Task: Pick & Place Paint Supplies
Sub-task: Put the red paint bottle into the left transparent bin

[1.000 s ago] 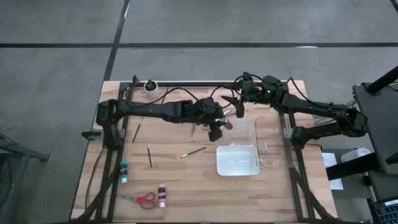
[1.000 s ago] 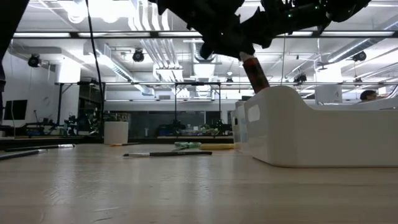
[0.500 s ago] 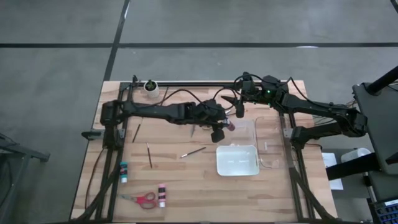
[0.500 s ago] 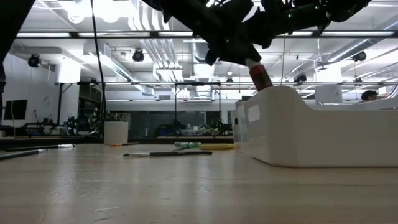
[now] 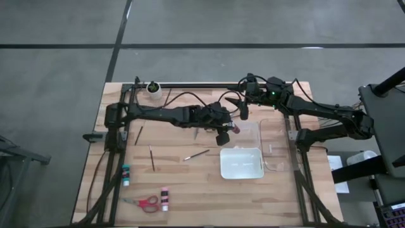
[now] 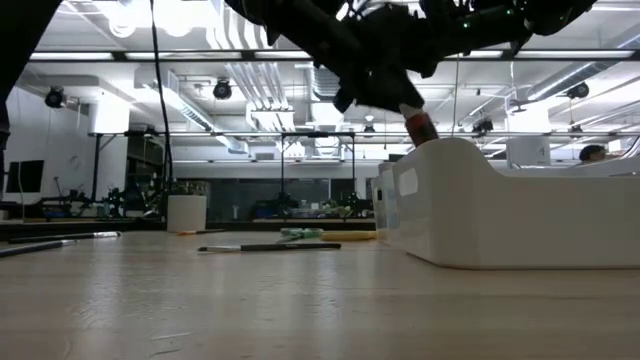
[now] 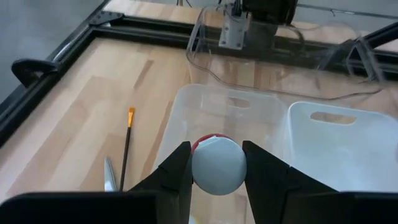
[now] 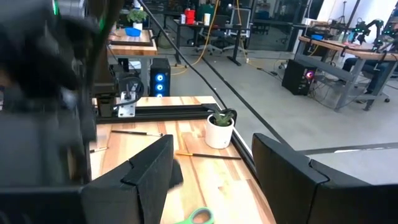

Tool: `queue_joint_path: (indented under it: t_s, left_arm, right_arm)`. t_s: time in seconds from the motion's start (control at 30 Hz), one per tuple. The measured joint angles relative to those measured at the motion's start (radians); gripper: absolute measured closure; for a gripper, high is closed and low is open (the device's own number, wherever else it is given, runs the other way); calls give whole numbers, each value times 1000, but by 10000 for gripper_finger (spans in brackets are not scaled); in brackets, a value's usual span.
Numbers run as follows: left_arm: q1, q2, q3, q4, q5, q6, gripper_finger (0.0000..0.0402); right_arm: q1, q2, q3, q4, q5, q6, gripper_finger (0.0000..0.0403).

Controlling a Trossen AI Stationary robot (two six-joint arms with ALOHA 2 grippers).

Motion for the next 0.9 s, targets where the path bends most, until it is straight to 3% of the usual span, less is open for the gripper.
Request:
queue_joint_path:
  t_s: [0.37,0.9]
  left_arm:
    - [1,58,4,51,4,-24,292]
    - [3,96,3,-38,8,-115,292]
  right_arm:
    - [0,0,0,0,0,0,186]
    - [0,0,0,0,0,0,186]
